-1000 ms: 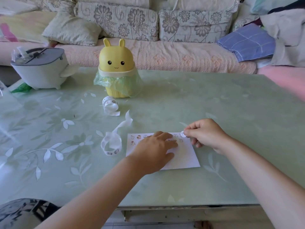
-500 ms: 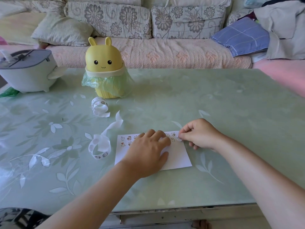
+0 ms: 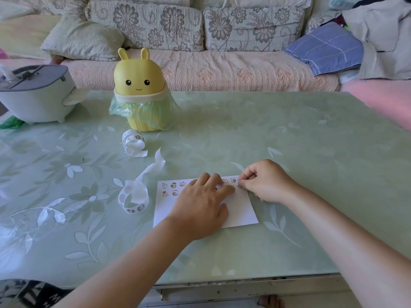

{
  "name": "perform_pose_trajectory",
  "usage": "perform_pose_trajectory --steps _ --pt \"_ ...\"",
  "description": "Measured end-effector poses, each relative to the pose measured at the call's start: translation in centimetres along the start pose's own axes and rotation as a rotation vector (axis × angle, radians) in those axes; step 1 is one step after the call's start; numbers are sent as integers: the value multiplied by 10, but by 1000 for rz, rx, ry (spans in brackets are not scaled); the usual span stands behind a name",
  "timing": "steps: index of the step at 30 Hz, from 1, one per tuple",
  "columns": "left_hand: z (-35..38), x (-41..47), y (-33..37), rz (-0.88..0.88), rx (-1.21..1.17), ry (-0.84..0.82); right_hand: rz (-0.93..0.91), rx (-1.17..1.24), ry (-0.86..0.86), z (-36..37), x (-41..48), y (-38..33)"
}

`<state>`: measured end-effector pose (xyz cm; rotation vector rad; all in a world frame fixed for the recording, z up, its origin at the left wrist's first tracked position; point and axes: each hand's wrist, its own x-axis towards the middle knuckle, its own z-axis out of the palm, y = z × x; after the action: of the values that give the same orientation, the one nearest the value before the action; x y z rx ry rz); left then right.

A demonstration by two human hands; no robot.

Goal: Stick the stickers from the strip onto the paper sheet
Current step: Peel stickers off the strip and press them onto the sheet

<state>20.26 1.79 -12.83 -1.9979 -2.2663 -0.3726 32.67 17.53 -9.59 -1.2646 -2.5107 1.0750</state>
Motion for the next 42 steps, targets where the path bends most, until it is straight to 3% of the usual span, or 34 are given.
perform_pose_trajectory --steps 14,20,23,34,42 --pt "3 2 2 -3 -8 -2 13 -139 15 2 4 -9" --pt "4 4 3 -12 1 4 84 -446 85 -11 2 -16" --pt "3 5 5 -25 -10 -3 110 -367 85 -10 1 -9" --pt "9 5 11 -66 -11 33 -334 -513 106 6 -36 18" --pt "9 3 13 -67 3 11 -359 -639 124 10 -48 21"
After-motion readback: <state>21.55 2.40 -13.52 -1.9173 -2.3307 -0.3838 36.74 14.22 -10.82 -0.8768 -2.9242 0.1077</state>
